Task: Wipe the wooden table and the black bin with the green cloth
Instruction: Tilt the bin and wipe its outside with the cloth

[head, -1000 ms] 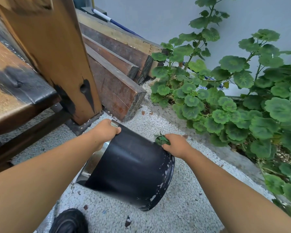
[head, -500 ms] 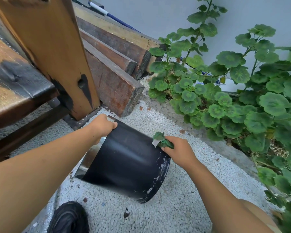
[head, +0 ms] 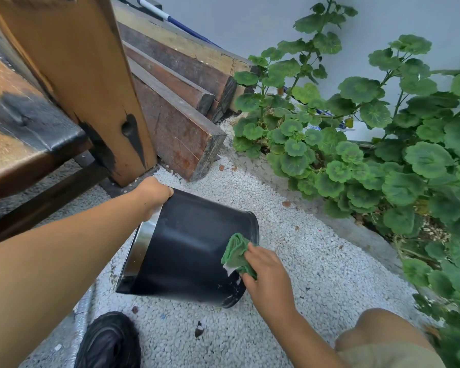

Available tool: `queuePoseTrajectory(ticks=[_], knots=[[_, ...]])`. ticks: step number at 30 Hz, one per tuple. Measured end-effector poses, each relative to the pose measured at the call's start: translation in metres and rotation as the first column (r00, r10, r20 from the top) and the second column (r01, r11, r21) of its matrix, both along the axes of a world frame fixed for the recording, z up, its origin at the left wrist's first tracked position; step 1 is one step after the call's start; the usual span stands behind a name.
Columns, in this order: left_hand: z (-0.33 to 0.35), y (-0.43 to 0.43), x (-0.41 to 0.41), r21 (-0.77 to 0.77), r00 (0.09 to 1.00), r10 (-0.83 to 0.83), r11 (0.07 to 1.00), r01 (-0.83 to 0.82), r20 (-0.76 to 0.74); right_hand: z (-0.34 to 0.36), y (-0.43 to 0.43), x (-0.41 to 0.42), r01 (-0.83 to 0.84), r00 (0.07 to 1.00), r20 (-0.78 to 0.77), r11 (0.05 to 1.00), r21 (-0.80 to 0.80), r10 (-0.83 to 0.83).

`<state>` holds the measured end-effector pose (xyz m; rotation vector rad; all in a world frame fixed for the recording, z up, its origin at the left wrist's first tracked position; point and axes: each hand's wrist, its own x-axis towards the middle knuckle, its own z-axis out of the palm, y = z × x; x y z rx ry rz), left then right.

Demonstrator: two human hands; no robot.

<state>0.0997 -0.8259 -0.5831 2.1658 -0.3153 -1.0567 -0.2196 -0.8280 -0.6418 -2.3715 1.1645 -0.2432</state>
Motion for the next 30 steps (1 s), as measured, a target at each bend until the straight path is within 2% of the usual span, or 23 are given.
queuePoseTrajectory(ticks=[2,5,7,8,11,13,15,17,19,20,22,24,26,28,30], knots=[[-0.001,-0.002,0.000,0.009,1.000,0.016,1.000,-0.016,0.006,-0.005,0.012,-0.006,-0.033,0.999,-0.001,0.999,0.015,0.033],[-0.005,-0.003,0.004,-0.008,0.999,0.042,0.999,-0.042,0.013,-0.008,0.021,-0.012,-0.085,0.996,0.018,0.979,0.186,0.083],[-0.006,0.000,0.006,-0.021,0.997,0.072,0.997,-0.072,0.001,-0.010,0.015,-0.012,-0.020,0.988,0.154,0.955,0.295,-0.027],[-0.008,0.002,0.007,-0.023,0.997,0.083,0.996,-0.083,0.003,-0.012,0.011,-0.009,0.023,0.976,0.199,0.956,0.294,-0.085],[-0.007,0.009,0.007,-0.021,0.999,0.053,0.998,-0.054,-0.007,-0.022,0.005,0.003,0.187,0.953,0.177,0.939,0.287,-0.244],[-0.005,0.016,0.006,-0.039,0.999,-0.008,0.999,0.007,-0.033,-0.032,0.003,0.007,0.339,0.885,0.168,0.848,0.407,-0.434],[-0.002,0.028,0.004,-0.044,0.992,-0.094,0.995,0.091,-0.088,-0.042,-0.001,0.006,0.388,0.797,0.161,0.698,0.603,-0.582],[0.005,0.044,0.003,-0.016,0.967,-0.223,0.975,0.223,-0.121,-0.052,-0.005,0.002,0.352,0.786,0.110,0.587,0.729,-0.608],[0.010,0.061,0.005,0.016,0.922,-0.353,0.933,0.360,-0.160,-0.056,-0.008,0.003,0.336,0.820,0.083,0.594,0.731,-0.566],[0.010,0.068,0.006,0.040,0.905,-0.403,0.910,0.412,-0.135,-0.056,-0.008,0.005,0.331,0.826,0.086,0.603,0.726,-0.557],[0.009,0.076,0.008,0.139,0.872,-0.489,0.866,0.480,0.038,-0.051,-0.009,0.013,0.313,0.837,0.111,0.636,0.705,-0.535],[0.005,0.078,0.009,0.236,0.846,-0.496,0.861,0.450,0.196,-0.041,-0.015,0.021,0.310,0.860,0.102,0.671,0.674,-0.499],[0.006,0.075,0.008,0.115,0.893,-0.404,0.915,0.388,0.201,-0.034,-0.028,0.025,0.303,0.878,0.077,0.674,0.674,-0.472],[0.012,0.068,0.010,-0.105,0.958,-0.268,0.955,0.278,0.102,-0.029,-0.046,0.029,0.299,0.891,0.039,0.648,0.701,-0.453],[0.021,0.062,0.011,-0.246,0.983,-0.178,0.956,0.160,-0.053,-0.025,-0.062,0.033,0.340,0.890,-0.031,0.618,0.709,-0.455]])
